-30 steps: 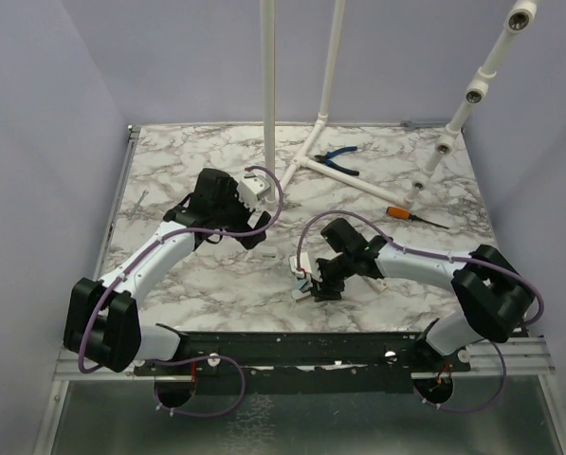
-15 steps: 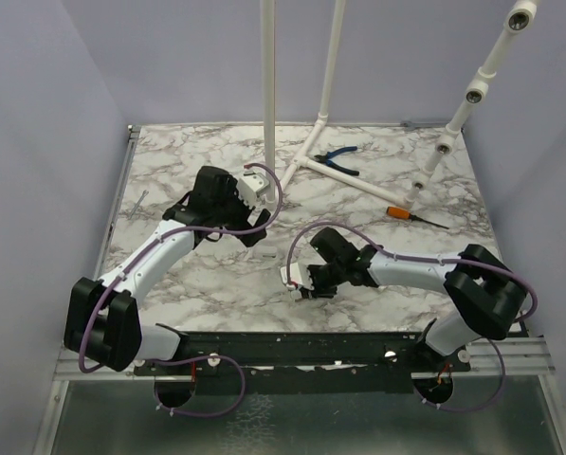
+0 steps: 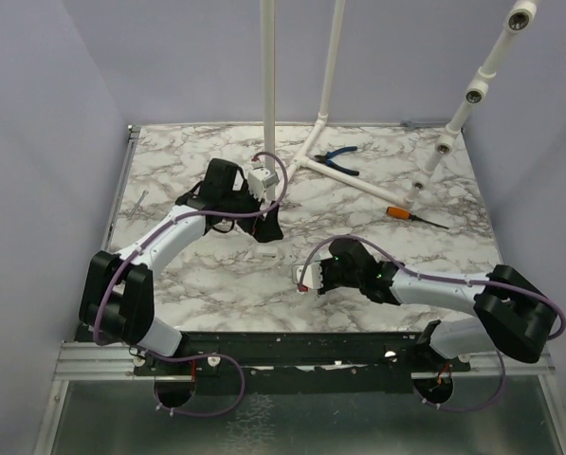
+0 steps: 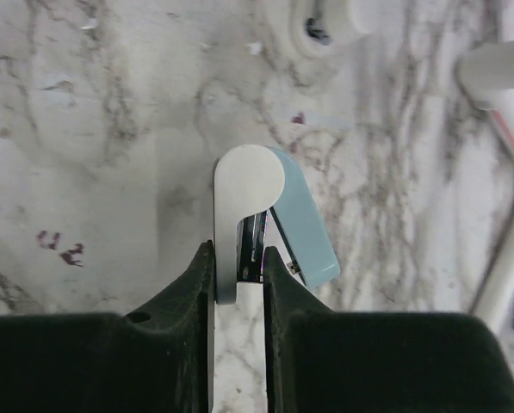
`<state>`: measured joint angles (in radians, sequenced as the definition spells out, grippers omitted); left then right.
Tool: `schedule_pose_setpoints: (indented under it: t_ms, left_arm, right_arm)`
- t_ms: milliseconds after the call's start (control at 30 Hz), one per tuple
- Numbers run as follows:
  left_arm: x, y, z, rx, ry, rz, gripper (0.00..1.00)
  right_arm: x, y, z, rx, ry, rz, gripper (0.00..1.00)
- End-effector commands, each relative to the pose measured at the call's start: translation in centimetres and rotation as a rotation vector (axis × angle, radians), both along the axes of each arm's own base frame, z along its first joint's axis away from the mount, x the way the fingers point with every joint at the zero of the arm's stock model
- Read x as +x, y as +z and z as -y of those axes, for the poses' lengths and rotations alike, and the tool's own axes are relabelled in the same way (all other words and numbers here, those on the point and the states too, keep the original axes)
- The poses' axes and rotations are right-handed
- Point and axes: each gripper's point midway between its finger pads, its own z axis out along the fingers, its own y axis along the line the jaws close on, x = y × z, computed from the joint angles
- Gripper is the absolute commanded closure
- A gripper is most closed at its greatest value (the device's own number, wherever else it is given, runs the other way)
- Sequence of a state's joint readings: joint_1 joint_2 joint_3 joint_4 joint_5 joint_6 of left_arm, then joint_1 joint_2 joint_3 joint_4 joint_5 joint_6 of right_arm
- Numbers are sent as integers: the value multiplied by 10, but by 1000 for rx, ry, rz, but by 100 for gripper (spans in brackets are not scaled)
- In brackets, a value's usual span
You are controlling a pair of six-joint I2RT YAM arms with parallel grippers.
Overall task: Load the staples into the stapler
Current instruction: Pick up the stapler from the center of the board, then adjust the stapler at the center of the board.
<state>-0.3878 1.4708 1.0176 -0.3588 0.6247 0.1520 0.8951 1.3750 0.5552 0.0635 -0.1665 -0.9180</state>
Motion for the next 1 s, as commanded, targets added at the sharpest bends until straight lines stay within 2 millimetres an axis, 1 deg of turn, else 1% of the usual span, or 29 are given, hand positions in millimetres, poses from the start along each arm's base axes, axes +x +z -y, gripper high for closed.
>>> schedule_pose_setpoints:
  t_ms: [0, 100, 200, 367, 467, 533, 700, 767, 900, 967]
  left_arm:
    - [-12, 43, 40, -192, -118, -73, 1]
    - [-21, 45, 55, -221, -162, -113, 1]
    - [-26, 46, 68, -245, -192, -154, 1]
    - [-20, 42, 75, -273, -204, -156, 1]
    - [-21, 38, 81, -293, -219, -175, 1]
    - [-22, 35, 84, -304, -229, -194, 2]
    - [-24, 40, 93, -339, -257, -203, 5]
    - [-24, 40, 97, -342, -265, -204, 9]
    - [-26, 32, 103, -344, -283, -236, 21]
    - [-26, 28, 105, -345, -290, -248, 30]
  right_arm:
    - [43, 51, 10, 45, -105, 316, 94]
    - [55, 71, 16, 70, -144, 427, 95]
    - [60, 86, 18, 101, -175, 484, 95]
    - [65, 114, 22, 171, -219, 565, 95]
    - [65, 121, 25, 191, -231, 595, 95]
    - [65, 123, 27, 198, -233, 609, 95]
    - [64, 119, 27, 192, -227, 606, 95]
    - [65, 120, 27, 196, -230, 604, 96]
    - [64, 120, 26, 206, -235, 596, 96]
    - [63, 120, 26, 208, -232, 589, 96]
